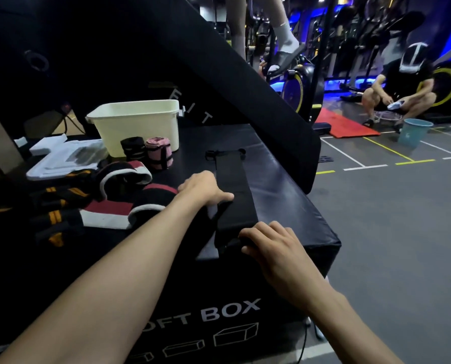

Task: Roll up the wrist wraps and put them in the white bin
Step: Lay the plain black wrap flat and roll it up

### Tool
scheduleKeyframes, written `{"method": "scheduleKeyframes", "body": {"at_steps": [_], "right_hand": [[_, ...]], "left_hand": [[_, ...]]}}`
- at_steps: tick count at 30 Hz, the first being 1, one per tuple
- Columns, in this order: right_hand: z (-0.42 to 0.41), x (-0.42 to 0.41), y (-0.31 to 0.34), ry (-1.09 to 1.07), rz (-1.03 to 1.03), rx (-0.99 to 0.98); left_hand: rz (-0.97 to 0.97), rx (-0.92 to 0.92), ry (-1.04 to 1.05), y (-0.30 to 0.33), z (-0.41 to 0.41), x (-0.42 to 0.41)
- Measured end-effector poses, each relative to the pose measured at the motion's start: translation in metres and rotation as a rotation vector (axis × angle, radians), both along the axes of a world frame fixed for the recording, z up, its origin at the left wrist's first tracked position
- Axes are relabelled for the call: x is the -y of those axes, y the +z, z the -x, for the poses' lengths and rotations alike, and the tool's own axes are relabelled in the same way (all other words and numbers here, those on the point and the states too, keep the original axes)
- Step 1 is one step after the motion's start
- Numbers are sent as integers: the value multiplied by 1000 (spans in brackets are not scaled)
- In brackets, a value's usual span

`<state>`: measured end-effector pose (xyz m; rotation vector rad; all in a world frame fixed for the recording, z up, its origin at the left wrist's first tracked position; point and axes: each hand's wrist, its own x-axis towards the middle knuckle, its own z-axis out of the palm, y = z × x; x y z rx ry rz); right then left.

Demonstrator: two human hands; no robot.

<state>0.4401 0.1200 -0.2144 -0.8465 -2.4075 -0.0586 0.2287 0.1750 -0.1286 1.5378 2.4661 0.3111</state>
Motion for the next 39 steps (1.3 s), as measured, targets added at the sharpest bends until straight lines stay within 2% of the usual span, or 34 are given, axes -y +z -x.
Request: {"method": "scheduleKeyframes", "body": {"at_steps": [9,12,16,21,26,29,31,34,36,39], "right_hand": [[3,-6,-1,12,-34,-20],[3,-7,-2,11,-39,-22],[4,-7,-1,3,-44,-15],[5,-9,2,11,-21,-10],[5,-8,2,-14,-53,5],[5,-6,1,-30,-55,6],[6,-6,0,-32,-53,0],[6,-6,-1,-46,-53,-6],[6,-5,-1,-51,-42,1],[4,-3,2,-40,-8,27]], "left_hand": [[-315,287,96,-33,-3,-16],[-354,301,104,-36,-1,-24],[-384,241,130,-43,0,-29],[-457,116,12,-57,0,-30],[-485,-172,-78,-58,-6,-31],[-489,-251,-61,-57,-11,-34],[-532,-283,-150,-54,-10,-34],[-419,-195,-404,-46,-6,-35],[-265,-49,-430,-36,0,-36],[-62,-66,-538,-17,6,-30]]}}
